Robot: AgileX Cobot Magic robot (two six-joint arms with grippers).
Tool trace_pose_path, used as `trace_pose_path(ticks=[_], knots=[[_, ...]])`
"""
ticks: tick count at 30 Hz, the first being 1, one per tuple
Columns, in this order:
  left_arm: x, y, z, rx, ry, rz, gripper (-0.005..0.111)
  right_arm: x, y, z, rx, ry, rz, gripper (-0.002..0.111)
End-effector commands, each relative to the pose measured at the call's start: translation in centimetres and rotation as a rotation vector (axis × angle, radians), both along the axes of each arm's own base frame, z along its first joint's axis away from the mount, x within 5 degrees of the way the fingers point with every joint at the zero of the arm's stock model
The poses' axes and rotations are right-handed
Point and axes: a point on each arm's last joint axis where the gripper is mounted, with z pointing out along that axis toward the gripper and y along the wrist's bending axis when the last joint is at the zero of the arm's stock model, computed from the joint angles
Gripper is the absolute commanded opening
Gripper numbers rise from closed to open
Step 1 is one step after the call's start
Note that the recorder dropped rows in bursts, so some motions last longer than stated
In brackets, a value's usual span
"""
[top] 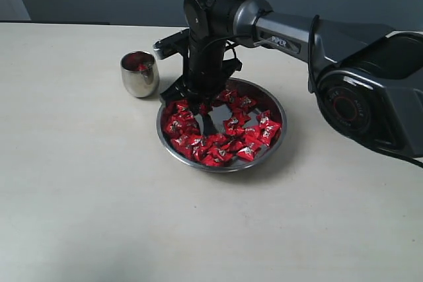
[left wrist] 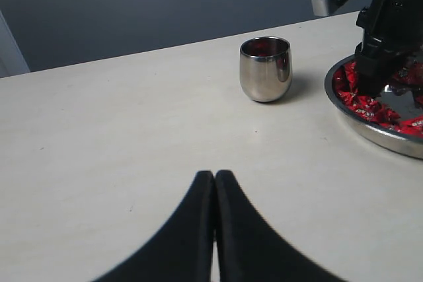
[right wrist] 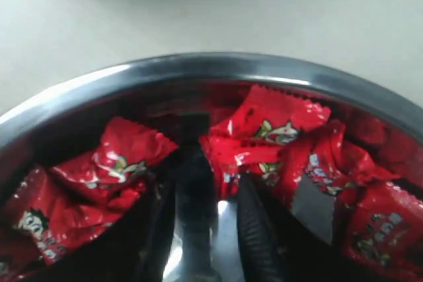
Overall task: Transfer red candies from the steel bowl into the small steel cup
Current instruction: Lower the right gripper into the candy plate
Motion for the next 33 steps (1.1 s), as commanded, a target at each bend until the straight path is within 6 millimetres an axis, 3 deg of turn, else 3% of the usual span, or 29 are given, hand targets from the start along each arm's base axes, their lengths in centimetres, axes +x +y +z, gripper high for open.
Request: trace_pose_path(ticks=[1, 4, 9, 21, 28, 31, 33], knots=[[0.0, 0.0, 0.1, -0.008, -0.014, -0.003, 0.0, 0.1, -0.2, -0.8, -0.013, 0.015, -0.002, 0.032], [0.0, 0.0, 0.1, -0.008, -0.014, -0.003, 0.0, 0.1, -0.2, -0.5, -0.012, 0.01, -0.001, 0.029], [0.0, 0.0, 0.1, -0.008, -0.014, -0.003, 0.0, 0.0, -0.3, 0.1, -0.017, 0.014, -0.001, -0.001], [0.0, 0.0, 0.1, -0.008, -0.014, -0.003, 0.0, -0.3, -0.5, 5.4, 0.041, -0.069, 0.001, -0.001], [0.0, 0.0, 0.1, -0.008, -0.014, -0.003, 0.0, -0.9, -0.8, 5.4, 0.011, -0.005, 0.002, -0.001], [0.0, 0.0, 0.1, -0.008, -0.014, -0.003, 0.0, -1.5, 0.0, 5.5, 0.084, 0.045, 0.102, 0.0], [0.0, 0.0, 0.1, -0.008, -0.014, -0.003, 0.0, -2.0, 0.7, 5.6, 0.16, 0.078, 0.181, 0.007]])
